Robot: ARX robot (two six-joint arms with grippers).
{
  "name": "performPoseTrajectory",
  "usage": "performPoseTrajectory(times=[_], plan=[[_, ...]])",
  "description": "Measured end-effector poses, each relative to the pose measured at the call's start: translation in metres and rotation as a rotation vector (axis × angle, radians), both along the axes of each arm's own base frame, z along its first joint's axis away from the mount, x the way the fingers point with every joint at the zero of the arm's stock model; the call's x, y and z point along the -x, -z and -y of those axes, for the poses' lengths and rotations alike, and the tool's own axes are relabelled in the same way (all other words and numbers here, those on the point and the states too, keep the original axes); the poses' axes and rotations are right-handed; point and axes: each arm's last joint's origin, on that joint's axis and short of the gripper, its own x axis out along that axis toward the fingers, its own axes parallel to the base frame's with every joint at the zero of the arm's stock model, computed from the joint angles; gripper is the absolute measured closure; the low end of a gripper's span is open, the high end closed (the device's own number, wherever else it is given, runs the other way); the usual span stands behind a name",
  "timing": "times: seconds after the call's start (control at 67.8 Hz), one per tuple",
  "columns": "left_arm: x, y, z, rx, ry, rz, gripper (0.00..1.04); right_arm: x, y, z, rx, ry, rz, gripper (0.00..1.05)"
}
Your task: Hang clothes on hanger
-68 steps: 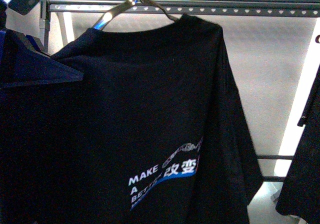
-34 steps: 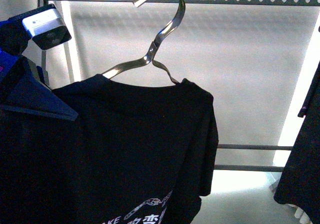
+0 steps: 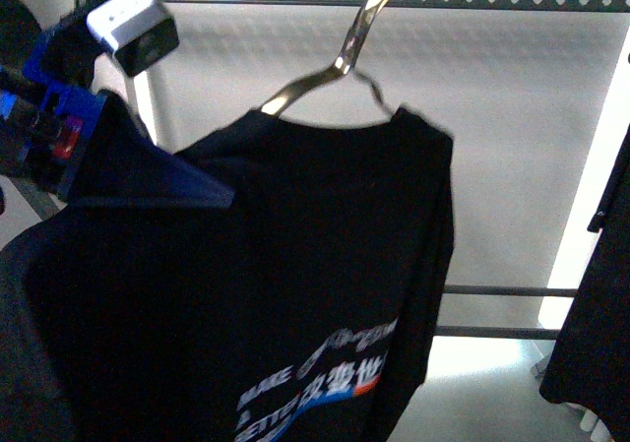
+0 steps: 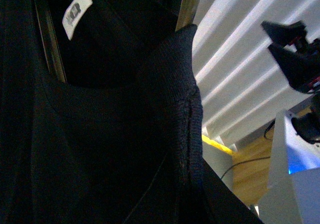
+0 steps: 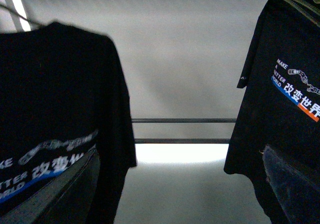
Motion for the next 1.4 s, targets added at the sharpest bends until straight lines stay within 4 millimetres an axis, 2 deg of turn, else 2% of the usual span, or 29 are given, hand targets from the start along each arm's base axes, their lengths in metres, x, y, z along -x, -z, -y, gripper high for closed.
performPoseTrajectory(times=[0.118, 0.207, 0.266, 0.28, 0.369, 0.502, 0.575, 0.723, 1.018, 1.254, 1.402], plan=[[0.008, -0.016, 0.016, 0.059, -0.010, 0.072, 1.01, 0.000, 0.000, 0.000, 0.000, 0.000, 0.000, 0.07], [-0.014, -0.041, 0.027, 0.127, -0.218, 0.224, 1.01, 0.000, 0.000, 0.000, 0.000, -0.003, 0.000, 0.07], [-0.019, -0.058, 0.026, 0.252, -0.239, 0.298, 1.01, 0.000, 0.000, 0.000, 0.000, -0.002, 0.000, 0.07], [-0.019, -0.069, 0.024, 0.310, -0.232, 0.377, 1.01, 0.000, 0.000, 0.000, 0.000, -0.001, 0.000, 0.07], [0.000, -0.105, 0.018, 0.436, -0.134, 0.668, 1.01, 0.000, 0.000, 0.000, 0.000, -0.001, 0.000, 0.07], [0.027, -0.134, 0.018, 0.430, -0.020, 0.790, 1.01, 0.000, 0.000, 0.000, 0.000, -0.002, 0.000, 0.07], [0.033, -0.132, 0.018, 0.400, 0.033, 0.779, 1.01, 0.000, 0.000, 0.000, 0.000, -0.002, 0.000, 0.07], [0.031, -0.114, 0.020, 0.356, 0.090, 0.691, 1.01, 0.000, 0.000, 0.000, 0.000, -0.001, 0.000, 0.07], [0.032, -0.093, 0.022, 0.292, 0.196, 0.570, 1.01, 0.000, 0.000, 0.000, 0.000, -0.002, 0.000, 0.07], [0.034, -0.091, 0.021, 0.272, 0.223, 0.574, 1.01, 0.000, 0.000, 0.000, 0.000, -0.001, 0.000, 0.07], [0.037, -0.086, 0.021, 0.248, 0.230, 0.512, 1.01, 0.000, 0.000, 0.000, 0.000, -0.001, 0.000, 0.07]])
